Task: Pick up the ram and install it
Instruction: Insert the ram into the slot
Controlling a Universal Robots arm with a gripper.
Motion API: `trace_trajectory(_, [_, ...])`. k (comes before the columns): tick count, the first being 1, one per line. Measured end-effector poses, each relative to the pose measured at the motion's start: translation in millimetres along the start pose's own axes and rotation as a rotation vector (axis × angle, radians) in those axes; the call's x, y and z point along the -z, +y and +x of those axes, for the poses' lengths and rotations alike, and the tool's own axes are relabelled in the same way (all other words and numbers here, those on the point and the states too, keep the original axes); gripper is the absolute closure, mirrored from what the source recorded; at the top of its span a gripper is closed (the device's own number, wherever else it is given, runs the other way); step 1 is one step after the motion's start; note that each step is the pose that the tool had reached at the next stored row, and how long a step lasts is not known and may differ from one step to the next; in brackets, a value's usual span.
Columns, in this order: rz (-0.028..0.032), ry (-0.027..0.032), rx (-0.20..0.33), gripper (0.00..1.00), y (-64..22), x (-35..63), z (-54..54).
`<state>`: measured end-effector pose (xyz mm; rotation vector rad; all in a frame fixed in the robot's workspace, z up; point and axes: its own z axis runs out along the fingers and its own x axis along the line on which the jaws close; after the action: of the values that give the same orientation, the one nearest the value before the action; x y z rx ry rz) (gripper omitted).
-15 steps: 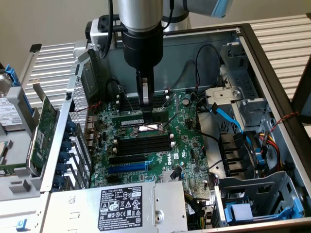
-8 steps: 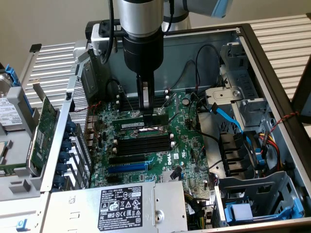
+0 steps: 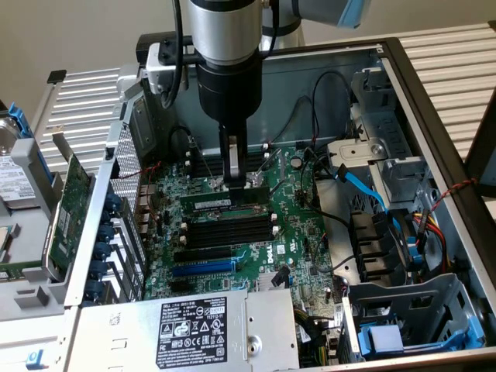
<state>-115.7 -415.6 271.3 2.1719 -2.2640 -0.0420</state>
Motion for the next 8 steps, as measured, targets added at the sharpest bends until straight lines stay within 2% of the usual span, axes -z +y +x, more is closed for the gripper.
trace_trajectory(8, [0.0,0.0,0.0,0.88,-0.6,-6.8,0.2])
